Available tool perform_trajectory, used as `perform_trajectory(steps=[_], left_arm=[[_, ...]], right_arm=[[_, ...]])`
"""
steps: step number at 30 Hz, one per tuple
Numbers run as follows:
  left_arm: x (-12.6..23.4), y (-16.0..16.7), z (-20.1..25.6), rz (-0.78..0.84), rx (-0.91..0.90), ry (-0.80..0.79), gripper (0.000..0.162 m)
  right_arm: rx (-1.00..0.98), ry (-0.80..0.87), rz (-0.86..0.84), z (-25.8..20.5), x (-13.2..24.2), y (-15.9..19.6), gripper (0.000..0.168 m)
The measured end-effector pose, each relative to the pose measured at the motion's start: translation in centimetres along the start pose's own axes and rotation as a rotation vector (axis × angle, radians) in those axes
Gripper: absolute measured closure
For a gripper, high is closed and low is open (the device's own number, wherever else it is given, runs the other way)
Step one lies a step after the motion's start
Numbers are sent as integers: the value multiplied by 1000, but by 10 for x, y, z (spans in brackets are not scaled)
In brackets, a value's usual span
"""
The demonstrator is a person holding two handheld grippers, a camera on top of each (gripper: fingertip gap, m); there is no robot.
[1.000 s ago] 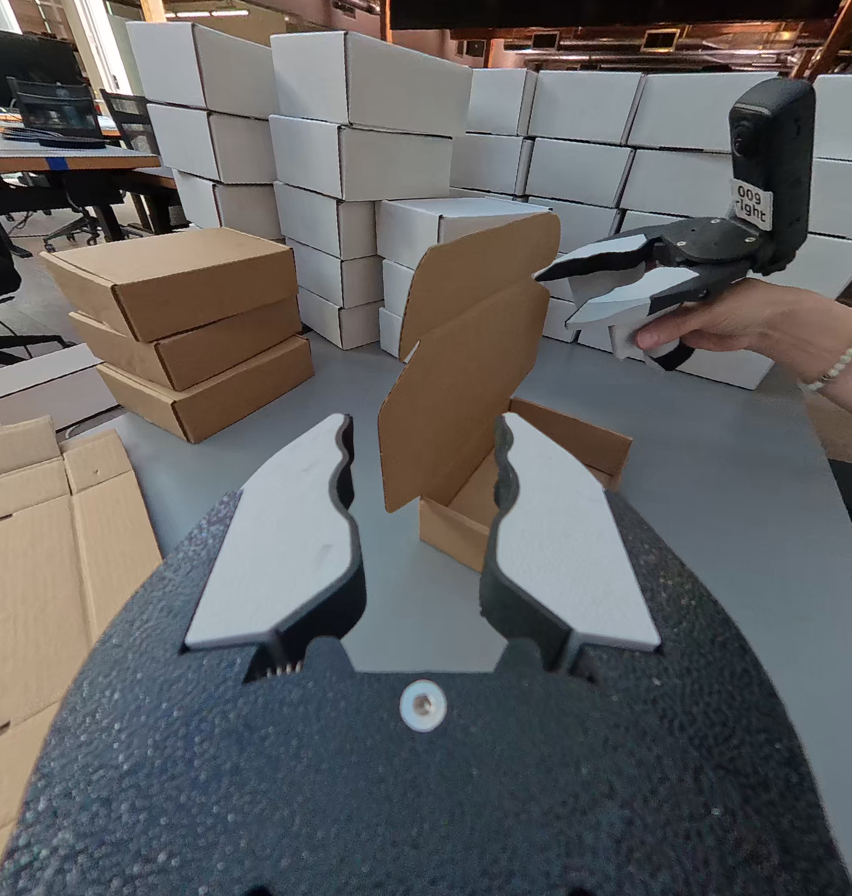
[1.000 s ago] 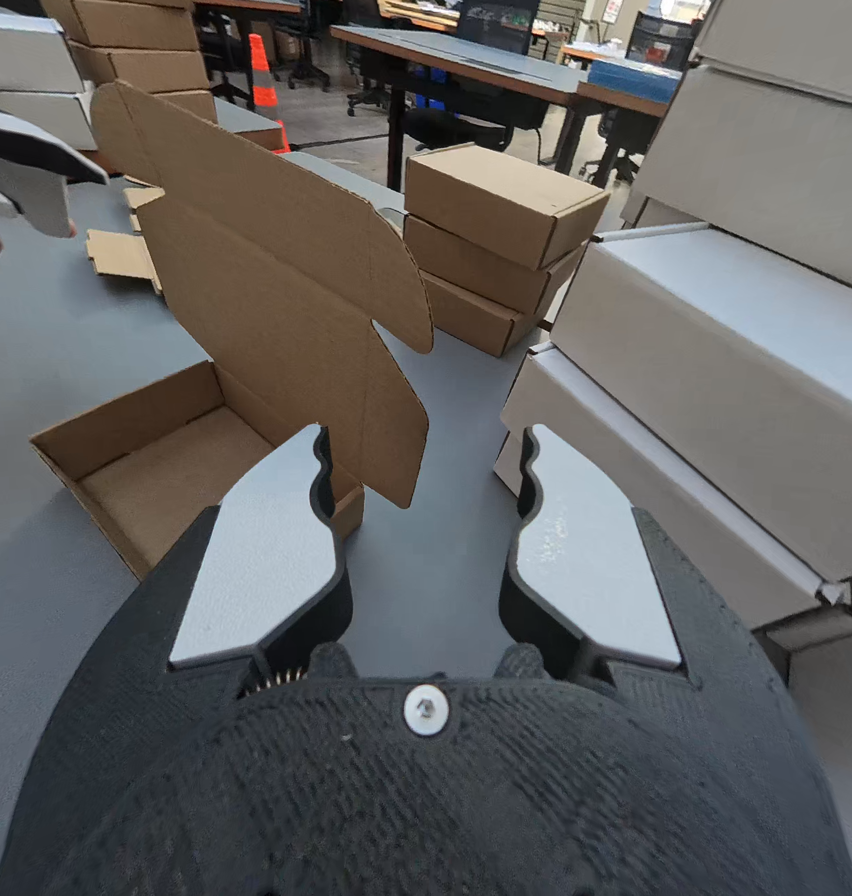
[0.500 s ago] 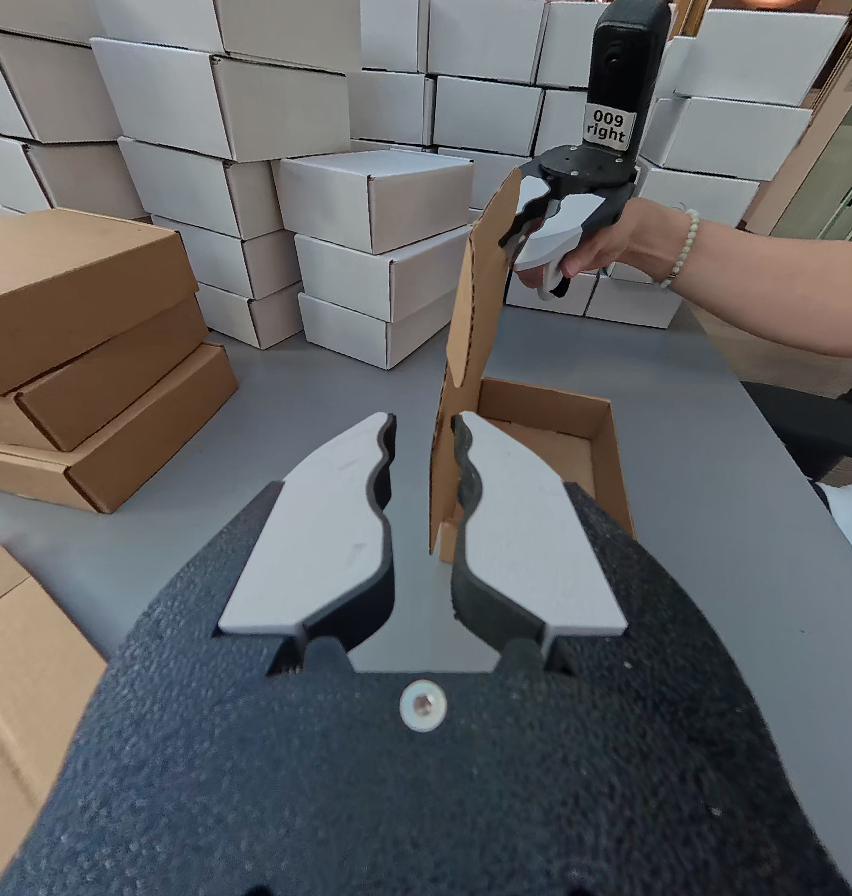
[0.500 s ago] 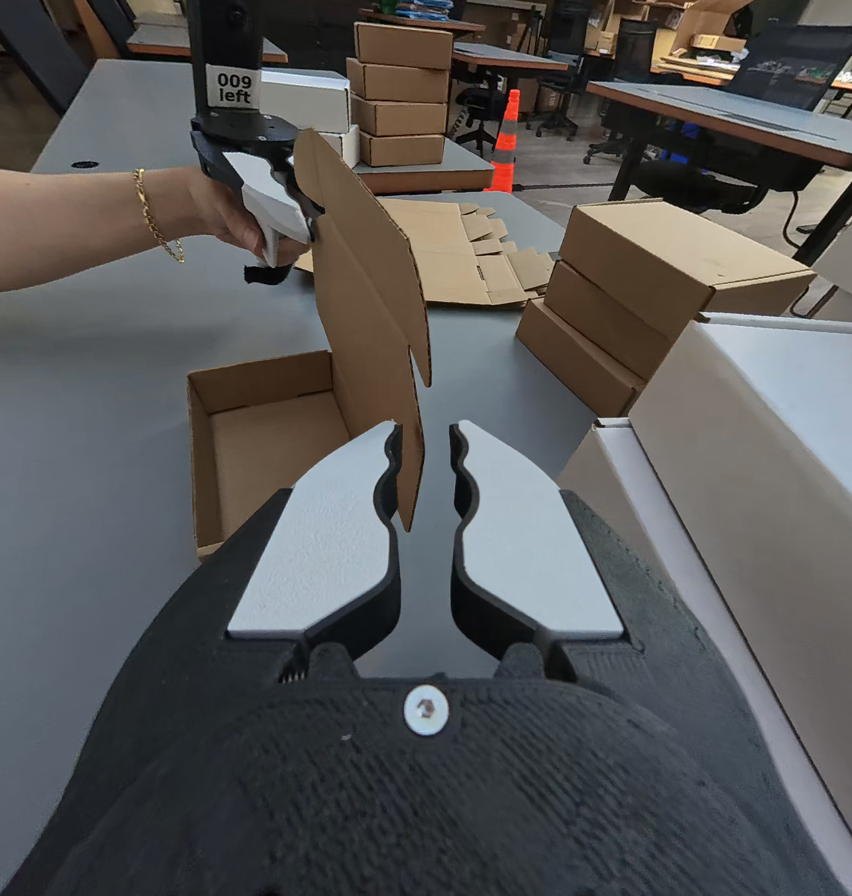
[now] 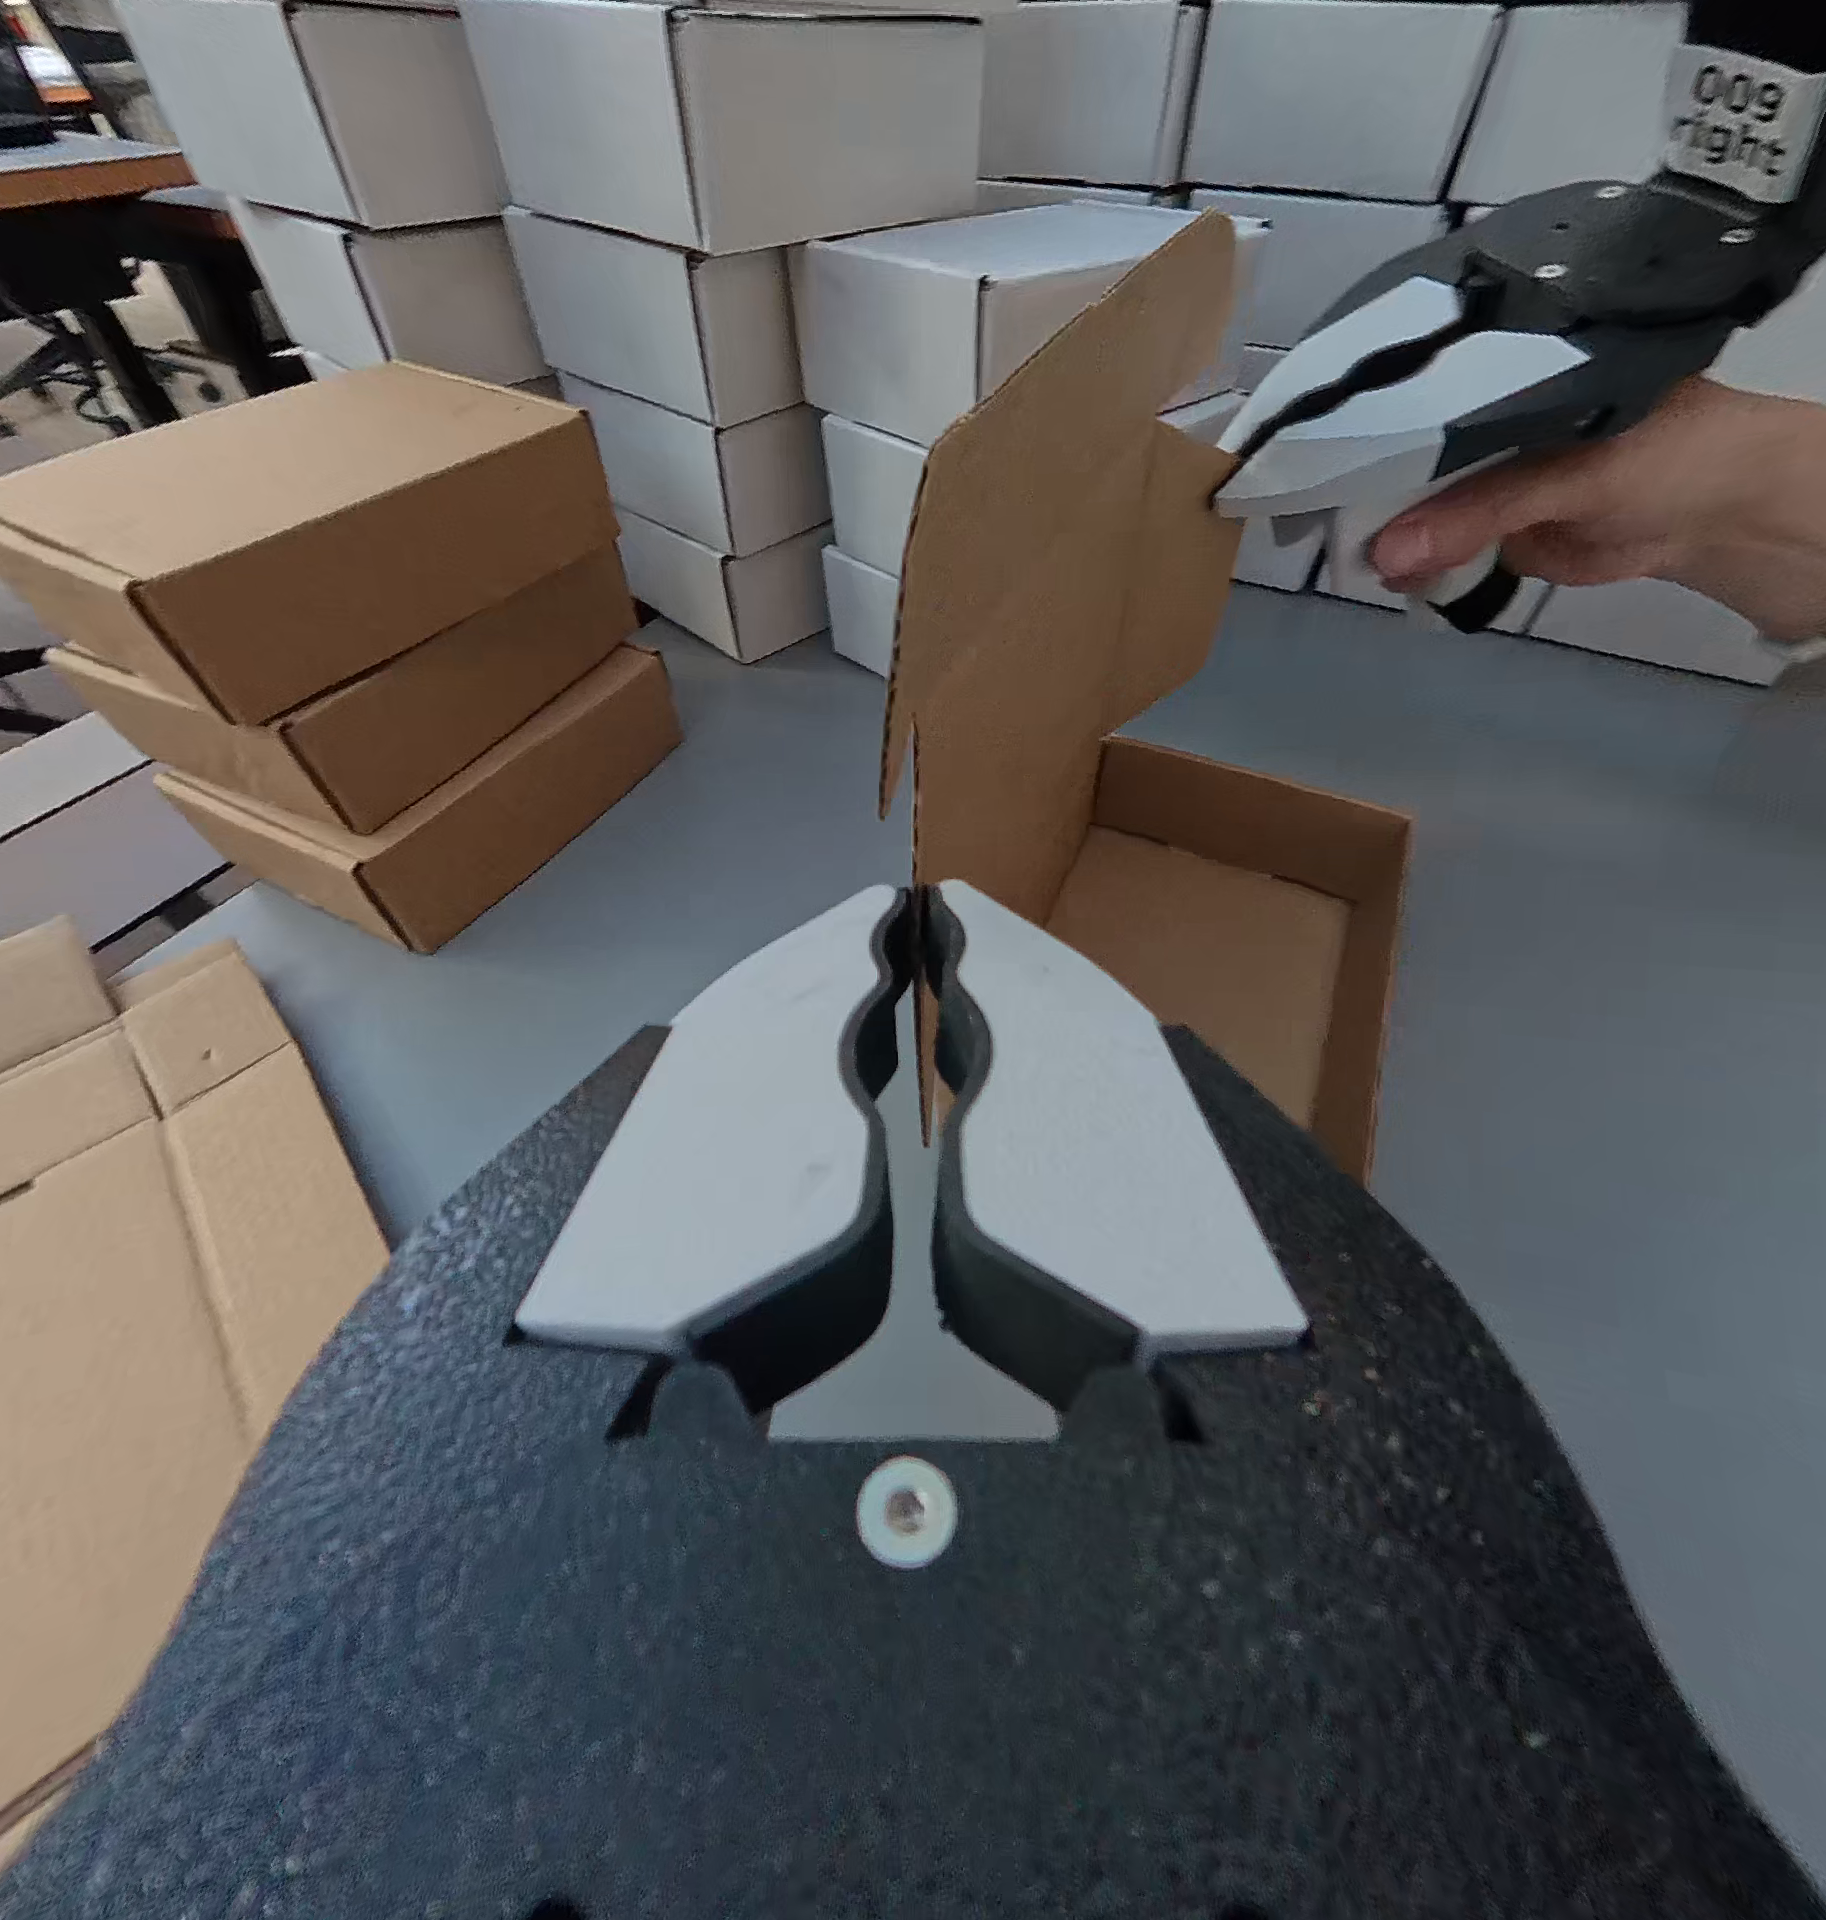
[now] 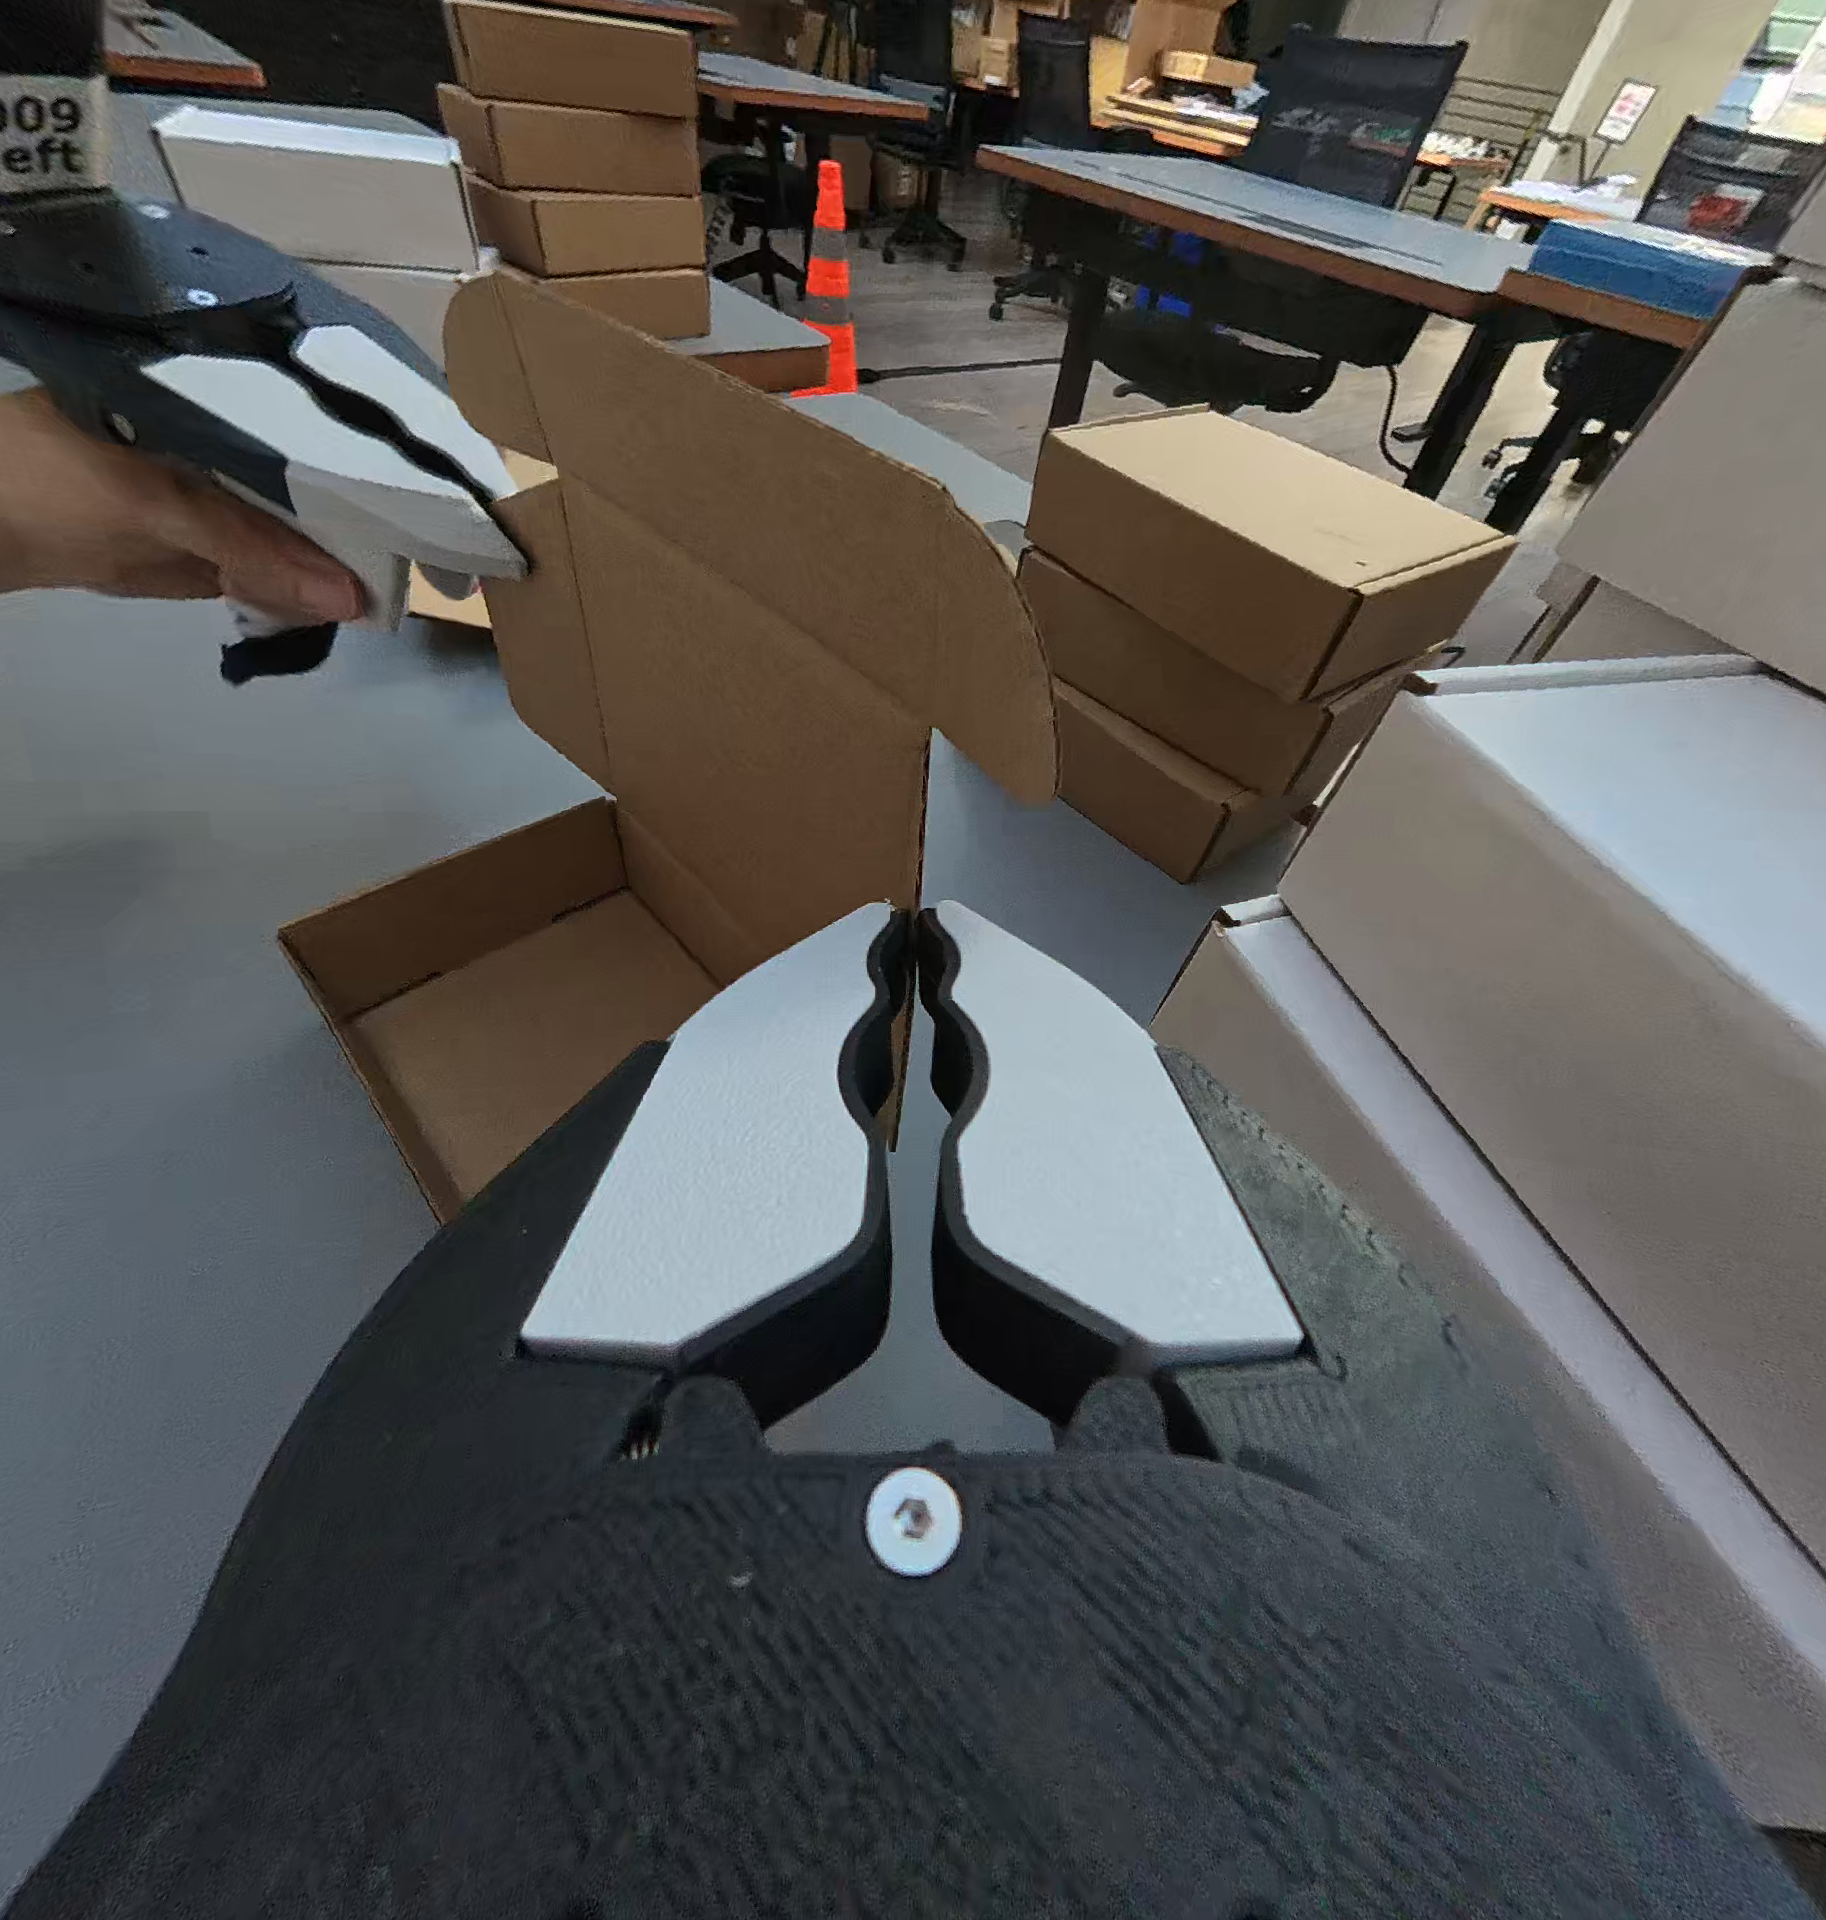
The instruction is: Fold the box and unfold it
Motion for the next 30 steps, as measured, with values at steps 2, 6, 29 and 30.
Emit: perform_trajectory(steps=[2,6,29,30], left_arm=[[-2,-2,7,31,45,-138,161],[-9,-2,20,79,218,-444,160],[-24,31,75,183,256,-797,157],[-24,35,76,177,254,-796,157]], right_arm=[[-64,97,-4,-6,-5,-3,166],[-234,225,31,-24,-20,-6,165],[-366,380,29,-70,-27,5,162],[-369,375,24,-72,-26,7,162]])
Point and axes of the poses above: each gripper's, where its closed fingertips meet, x back along the fingers, y out of its underside, z = x × y across the jaws, the point moved 8 cm from there along x, back along the fingers, and after that the axes turned 15 degrees about x, right-handed, at the moved point
